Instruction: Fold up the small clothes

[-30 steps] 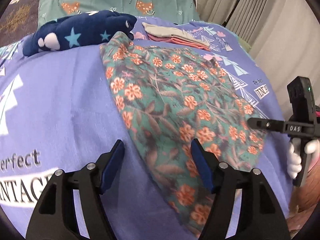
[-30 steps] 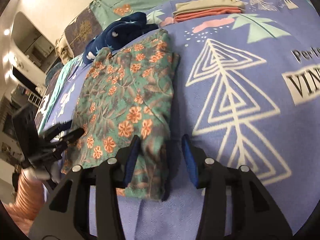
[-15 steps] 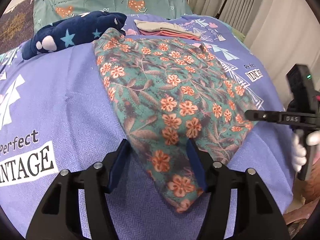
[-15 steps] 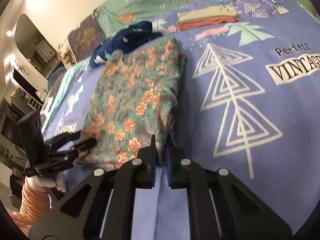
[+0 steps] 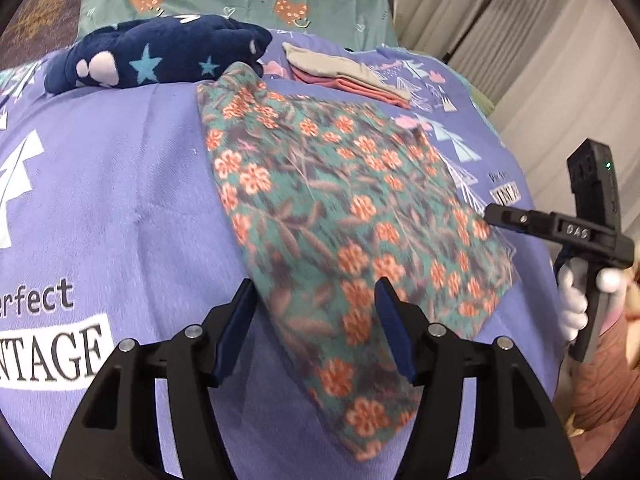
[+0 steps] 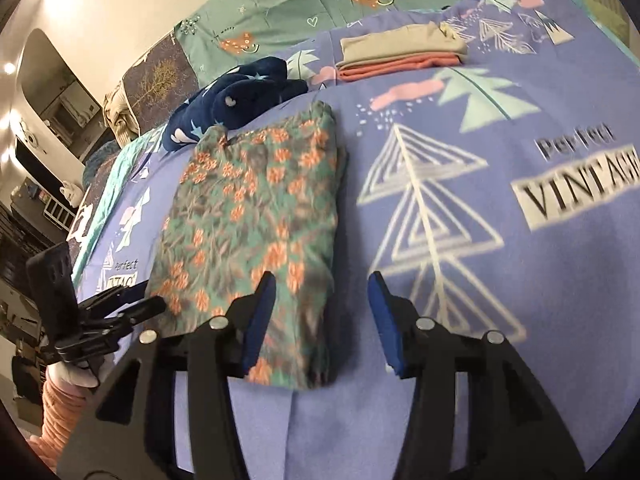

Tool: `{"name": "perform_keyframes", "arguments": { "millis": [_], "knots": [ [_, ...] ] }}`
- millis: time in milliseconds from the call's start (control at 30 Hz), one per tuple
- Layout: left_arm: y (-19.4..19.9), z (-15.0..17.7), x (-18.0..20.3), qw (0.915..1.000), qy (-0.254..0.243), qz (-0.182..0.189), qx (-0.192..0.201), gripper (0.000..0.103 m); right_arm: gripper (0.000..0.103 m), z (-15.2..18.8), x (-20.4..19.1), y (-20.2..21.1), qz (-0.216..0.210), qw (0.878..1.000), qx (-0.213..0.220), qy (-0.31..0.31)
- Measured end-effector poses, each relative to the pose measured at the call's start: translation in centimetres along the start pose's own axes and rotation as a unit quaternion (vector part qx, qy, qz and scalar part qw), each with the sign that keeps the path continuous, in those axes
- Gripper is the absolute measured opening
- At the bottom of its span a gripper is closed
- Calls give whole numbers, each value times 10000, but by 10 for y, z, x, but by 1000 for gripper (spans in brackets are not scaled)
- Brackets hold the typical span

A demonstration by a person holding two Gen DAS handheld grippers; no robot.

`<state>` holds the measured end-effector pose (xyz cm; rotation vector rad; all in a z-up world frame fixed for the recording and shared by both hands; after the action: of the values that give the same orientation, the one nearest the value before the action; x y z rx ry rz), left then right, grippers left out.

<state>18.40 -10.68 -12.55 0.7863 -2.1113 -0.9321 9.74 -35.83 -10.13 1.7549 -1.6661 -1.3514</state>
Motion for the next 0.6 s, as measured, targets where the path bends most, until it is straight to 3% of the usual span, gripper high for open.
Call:
{"name": "perform_keyframes", "arguments": {
  "millis": [333,600],
  "knots": [
    [-23,-34,-25,9986,416,302,-82,63,53,-35,4,-54,-337,9984,-446,-114],
    [-44,-66,-29,9989,313,308,-151,63,58,-66,8,-76,-771,9952,-595,-98]
  ]
}}
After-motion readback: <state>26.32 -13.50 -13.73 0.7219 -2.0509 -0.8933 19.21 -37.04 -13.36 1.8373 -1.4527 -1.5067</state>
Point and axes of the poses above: each gripper's, at about its wrist camera, not at the fingertips, and y roughly against the way its jaws point, x to its right, z to its underside, the point moved 1 cm from there along -y, roughly the way its jaws point, and after that the axes turned 5 degrees about -x, right-handed, at the moved point
